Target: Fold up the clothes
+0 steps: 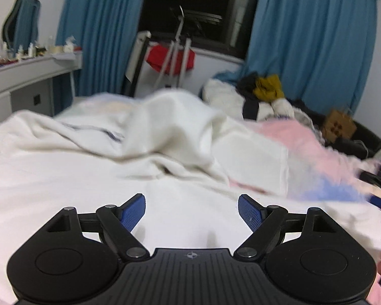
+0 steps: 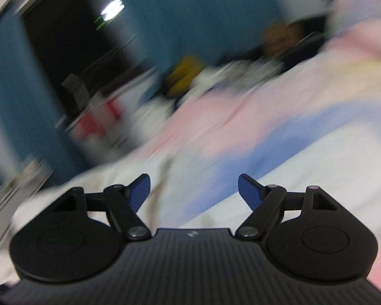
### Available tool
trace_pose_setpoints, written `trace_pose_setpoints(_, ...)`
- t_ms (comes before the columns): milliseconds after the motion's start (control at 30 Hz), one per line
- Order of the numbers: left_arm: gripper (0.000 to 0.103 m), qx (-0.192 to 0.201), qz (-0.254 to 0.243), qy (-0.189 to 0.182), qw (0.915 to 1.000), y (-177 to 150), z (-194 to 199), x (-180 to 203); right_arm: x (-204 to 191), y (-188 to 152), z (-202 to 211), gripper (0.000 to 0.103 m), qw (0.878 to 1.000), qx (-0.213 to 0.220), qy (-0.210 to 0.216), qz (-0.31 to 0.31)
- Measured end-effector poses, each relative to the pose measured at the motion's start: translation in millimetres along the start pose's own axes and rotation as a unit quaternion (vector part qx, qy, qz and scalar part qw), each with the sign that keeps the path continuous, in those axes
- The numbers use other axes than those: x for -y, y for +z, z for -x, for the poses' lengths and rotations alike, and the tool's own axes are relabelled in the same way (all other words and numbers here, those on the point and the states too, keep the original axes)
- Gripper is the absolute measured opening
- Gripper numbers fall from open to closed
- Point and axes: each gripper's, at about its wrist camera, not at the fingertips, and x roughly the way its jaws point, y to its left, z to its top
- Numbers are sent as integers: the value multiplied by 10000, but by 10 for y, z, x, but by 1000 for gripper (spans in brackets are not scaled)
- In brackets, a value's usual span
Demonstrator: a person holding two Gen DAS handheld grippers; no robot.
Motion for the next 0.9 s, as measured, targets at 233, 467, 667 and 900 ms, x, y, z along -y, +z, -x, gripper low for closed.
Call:
trace_pose_setpoints(233,81,-420,-391,78,9983,-194,-468,-171,-169,-141,-981,78,9939,-686,838,194)
trace_pose_setpoints(467,81,-584,-157,18,9982,-242,-716,-375,-363,-141,-1716,59,9857,-1329,892,524)
trace_pose_setpoints(667,81,-520,-231,50,9984,-250,-702,-371,-500,30,-1659,14,9882,-951,1048,584)
trace_pose_setpoints(900,81,-274,67,-19,9996,-215,-554,-408,-140,940,-1093,12,9927,486,1055,-318)
